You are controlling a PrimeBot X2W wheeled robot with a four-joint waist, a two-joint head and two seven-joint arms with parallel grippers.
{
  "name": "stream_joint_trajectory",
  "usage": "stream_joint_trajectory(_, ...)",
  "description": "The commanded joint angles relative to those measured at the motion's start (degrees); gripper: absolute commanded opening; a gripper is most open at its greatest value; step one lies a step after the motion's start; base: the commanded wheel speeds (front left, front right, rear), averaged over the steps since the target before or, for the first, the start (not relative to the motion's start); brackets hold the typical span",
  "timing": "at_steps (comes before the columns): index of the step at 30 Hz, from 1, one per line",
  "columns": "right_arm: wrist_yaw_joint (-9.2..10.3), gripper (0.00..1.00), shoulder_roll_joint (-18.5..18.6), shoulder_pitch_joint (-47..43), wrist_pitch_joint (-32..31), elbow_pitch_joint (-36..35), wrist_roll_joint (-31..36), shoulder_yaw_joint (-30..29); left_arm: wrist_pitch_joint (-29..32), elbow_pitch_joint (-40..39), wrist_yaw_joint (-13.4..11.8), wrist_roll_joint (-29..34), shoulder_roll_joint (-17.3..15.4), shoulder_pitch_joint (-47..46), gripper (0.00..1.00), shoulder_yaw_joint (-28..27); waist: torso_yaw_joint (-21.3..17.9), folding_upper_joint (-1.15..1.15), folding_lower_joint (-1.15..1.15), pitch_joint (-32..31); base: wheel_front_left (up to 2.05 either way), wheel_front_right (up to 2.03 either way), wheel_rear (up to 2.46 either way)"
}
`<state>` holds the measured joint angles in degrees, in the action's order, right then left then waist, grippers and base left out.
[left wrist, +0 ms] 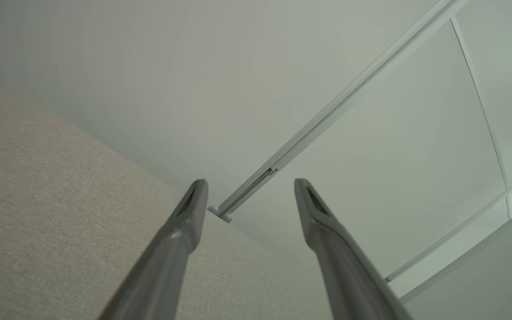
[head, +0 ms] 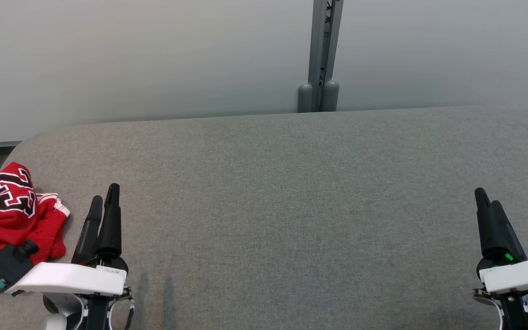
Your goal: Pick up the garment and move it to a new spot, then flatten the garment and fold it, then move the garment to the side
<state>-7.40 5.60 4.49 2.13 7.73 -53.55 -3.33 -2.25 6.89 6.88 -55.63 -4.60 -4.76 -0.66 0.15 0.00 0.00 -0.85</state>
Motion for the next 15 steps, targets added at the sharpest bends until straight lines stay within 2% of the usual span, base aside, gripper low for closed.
stream_joint_trajectory(1,-0.09,1.00,0.8,0.7,0.5,-1.1,0.8,-0.1,-0.3,-1.1,-0.2,0.8,-0.5,-0.6,1.00,0.0,0.0,0.00,0.00,0.0,0.00,0.00,0.00)
stream_joint_trajectory(9,-0.10,1.00,0.6,-0.6,2.3,0.1,11.0,1.4,-2.1,-0.5,-1.4,10.3,-2.0,1.1,1.00,1.8,0.0,0.00,0.00,-0.6,0.00,0.00,0.00)
stream_joint_trajectory(15,-0.10,1.00,0.3,-1.1,3.4,1.3,15.9,1.7,-3.2,0.6,-2.4,15.7,-3.0,2.2,1.00,2.9,-0.1,0.00,0.00,-0.9,0.00,0.00,0.00)
